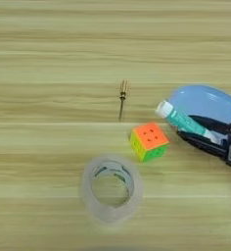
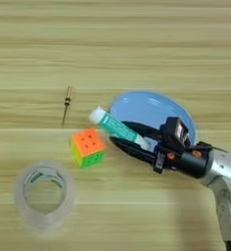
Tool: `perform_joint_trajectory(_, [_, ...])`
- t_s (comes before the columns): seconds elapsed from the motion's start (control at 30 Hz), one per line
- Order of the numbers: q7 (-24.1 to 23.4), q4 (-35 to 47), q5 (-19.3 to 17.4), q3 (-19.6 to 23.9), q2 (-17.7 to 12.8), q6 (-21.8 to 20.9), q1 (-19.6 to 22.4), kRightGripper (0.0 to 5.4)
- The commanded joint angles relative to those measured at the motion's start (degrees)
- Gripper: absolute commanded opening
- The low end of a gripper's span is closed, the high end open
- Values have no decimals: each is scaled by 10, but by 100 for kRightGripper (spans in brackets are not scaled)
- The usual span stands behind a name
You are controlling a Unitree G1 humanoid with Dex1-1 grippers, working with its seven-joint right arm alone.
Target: Move the objects on the table
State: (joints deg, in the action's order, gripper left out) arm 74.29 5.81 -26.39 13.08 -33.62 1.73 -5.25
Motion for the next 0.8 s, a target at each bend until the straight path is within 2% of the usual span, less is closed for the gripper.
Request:
perform_joint_trajectory(0.03, [7, 21, -1, 3, -35, -22, 11, 169])
perform_joint_trajectory(0.17, [38, 16, 18, -14, -48, -35, -8, 169])
perform_joint_trajectory(0.4, [60, -9, 64, -43, -64, -71, -29, 169])
perform_joint_trajectory(0.63, [51, -51, 129, -74, -79, -120, -34, 169])
perform_joint_trajectory(0.8, [40, -72, 162, -91, -80, -144, -32, 169])
